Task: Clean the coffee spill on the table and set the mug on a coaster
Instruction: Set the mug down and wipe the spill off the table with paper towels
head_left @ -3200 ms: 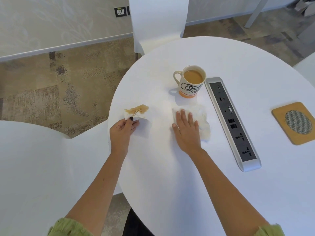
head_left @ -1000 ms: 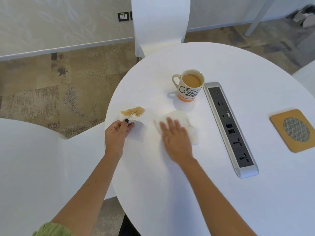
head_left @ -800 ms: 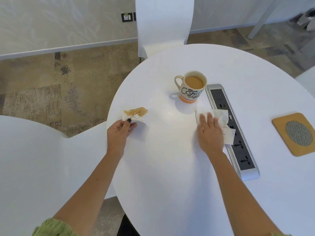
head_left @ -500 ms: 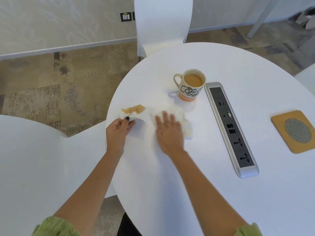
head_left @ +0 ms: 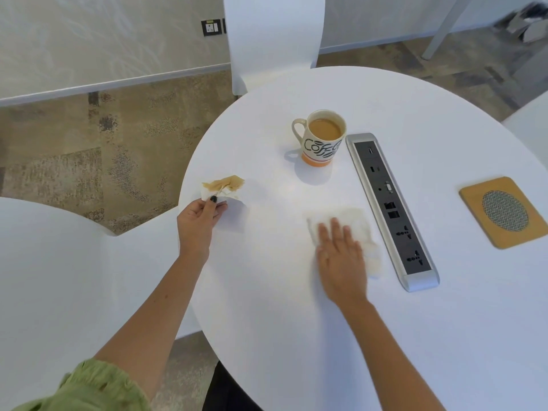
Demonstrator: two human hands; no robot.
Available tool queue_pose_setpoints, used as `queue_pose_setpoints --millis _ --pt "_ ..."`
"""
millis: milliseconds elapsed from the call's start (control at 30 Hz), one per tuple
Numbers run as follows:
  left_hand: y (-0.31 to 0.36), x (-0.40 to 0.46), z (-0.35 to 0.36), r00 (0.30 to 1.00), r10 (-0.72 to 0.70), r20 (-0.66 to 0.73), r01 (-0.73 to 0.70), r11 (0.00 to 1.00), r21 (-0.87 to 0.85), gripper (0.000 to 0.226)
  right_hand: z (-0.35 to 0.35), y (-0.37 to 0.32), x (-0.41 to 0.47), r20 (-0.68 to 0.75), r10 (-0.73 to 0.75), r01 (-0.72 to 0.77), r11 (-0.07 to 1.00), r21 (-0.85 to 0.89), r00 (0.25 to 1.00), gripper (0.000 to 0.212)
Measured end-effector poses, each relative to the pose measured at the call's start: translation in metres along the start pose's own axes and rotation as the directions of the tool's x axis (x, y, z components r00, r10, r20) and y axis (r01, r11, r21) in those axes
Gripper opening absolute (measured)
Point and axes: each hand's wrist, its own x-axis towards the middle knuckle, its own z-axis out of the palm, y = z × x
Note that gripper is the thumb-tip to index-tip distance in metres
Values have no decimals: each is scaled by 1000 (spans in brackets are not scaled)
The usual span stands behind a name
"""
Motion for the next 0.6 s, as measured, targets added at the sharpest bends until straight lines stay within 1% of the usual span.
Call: queue_pose_setpoints --millis 100,167,233,300,367,433,500,533,600 --pt "-1 -3 0 1000 7 -2 -7 999 32 23 -7 22 -12 -33 133 -132 991 35 991 71" --pt "-3 -9 -1 1000 10 0 -10 999 43 24 -4 14 -22 -10 153 -152 987 45 988 70" --pt "-7 -16 -3 1000 13 2 -13 999 51 25 7 -10 -32 18 91 -91 996 18 996 66" --pt "-11 -24 -5 1000 15 -8 -14 998 59 26 20 -43 -42 34 -14 15 1000 -21 999 58" --pt "-13 -30 -6 1000 16 -15 -15 998 54 25 34 -79 -56 16 -133 133 991 -15 991 49" --pt "-15 -34 -8 1000 21 -15 -21 998 62 25 44 -104 -74 60 -270 271 963 -9 961 47" --pt "-16 -37 -10 1000 23 -18 -22 997 73 26 47 -111 -86 94 -379 382 924 -15 921 46" --pt "-16 -38 -11 999 24 -21 -22 997 75 26 47 -106 -84 97 -389 392 920 -17 916 45" --pt "-16 -41 -12 1000 17 -24 -15 998 66 22 44 -88 -73 79 -339 343 939 -36 937 45"
